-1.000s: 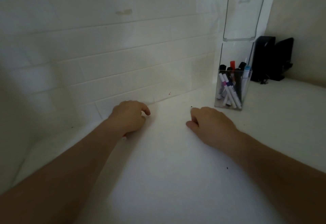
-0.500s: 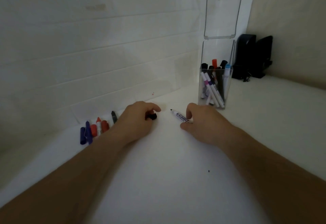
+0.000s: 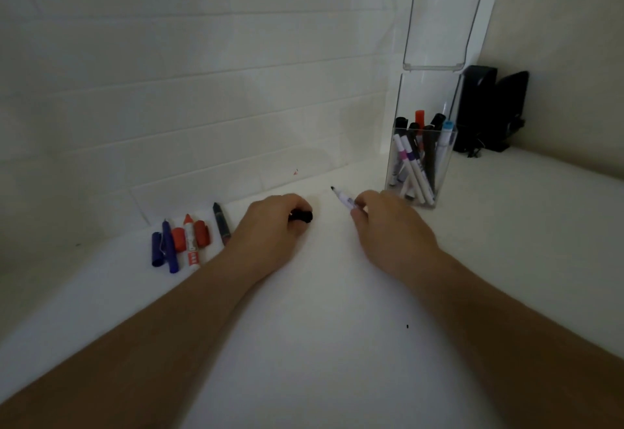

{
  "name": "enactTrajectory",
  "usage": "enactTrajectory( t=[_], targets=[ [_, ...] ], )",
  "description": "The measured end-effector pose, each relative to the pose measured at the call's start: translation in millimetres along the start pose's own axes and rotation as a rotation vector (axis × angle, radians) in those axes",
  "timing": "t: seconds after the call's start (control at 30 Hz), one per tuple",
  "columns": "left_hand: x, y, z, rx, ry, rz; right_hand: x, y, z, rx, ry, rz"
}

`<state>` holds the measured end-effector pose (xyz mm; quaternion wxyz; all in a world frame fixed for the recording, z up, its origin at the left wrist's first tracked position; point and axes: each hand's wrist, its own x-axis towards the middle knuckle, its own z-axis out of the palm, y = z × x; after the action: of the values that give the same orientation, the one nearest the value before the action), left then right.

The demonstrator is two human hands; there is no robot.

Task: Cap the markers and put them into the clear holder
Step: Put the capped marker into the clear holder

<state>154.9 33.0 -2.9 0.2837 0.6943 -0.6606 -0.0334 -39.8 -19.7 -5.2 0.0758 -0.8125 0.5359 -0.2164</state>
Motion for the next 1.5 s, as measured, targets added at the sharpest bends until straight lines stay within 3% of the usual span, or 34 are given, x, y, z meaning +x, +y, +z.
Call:
enactTrajectory(
  t=[0.1, 0.2, 0.37, 0.93, 1.17, 1.5],
  targets=[
    [-4, -1, -7, -0.149, 0.05, -0.081, 1, 6, -3, 0.222, 0.086, -0.06],
    [-3, -6, -8, -0.224, 0.077, -0.072, -2, 10, -4, 0.291, 0.059, -0.12],
    [-3, -5, -4, -0.222, 0.085, -0.015, -9, 1, -5, 0.203, 0.012, -0.223],
    [-5, 4, -6, -0.09, 0.044, 0.145, -8, 4, -2, 0.079, 0.07, -0.217],
    [-9, 11, -2, -0.267, 0.063, -0.025, -4, 3, -5, 0.056, 0.112, -0.257],
    [-10, 16, 3, -0.379, 0.112, -0.053, -7, 1, -12, 0.196, 0.038, -0.15]
  ],
)
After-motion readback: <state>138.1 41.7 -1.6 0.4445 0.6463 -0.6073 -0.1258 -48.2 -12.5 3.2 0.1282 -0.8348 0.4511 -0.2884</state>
